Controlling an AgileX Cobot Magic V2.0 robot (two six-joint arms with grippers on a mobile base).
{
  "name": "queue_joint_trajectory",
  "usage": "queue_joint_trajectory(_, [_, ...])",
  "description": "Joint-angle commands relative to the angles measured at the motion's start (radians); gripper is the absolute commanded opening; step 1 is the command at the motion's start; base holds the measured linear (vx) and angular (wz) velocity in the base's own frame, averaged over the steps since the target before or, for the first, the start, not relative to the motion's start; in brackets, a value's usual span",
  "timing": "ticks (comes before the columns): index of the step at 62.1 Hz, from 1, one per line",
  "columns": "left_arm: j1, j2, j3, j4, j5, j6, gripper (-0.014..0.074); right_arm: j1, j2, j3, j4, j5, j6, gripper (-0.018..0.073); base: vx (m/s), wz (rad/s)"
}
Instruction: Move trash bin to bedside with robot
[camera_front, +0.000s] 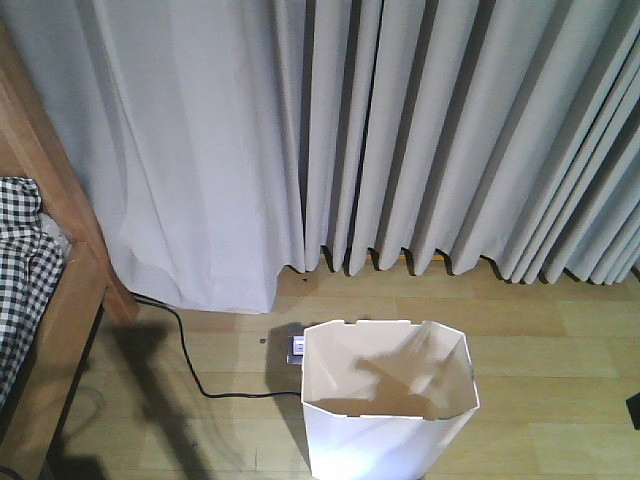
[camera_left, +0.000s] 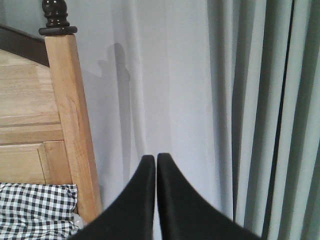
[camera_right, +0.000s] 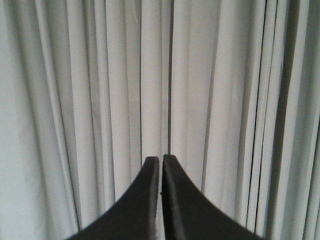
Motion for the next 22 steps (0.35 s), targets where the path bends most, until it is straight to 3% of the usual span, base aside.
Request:
queue_joint_trajectory(1, [-0.006, -0.006, 0.012, -0.009, -0.075, -0.014, -0.0006, 0.0, -0.013, 0.001, -0.005, -0.069, -0.013, -0.0008, 0.0, 0.0])
queue_joint_trajectory(22, [-0.006, -0.006, 0.012, -0.009, -0.075, -0.014, -0.0006, 0.0, -0.013, 0.001, -0.005, -0.069, -0.013, -0.0008, 0.0, 0.0])
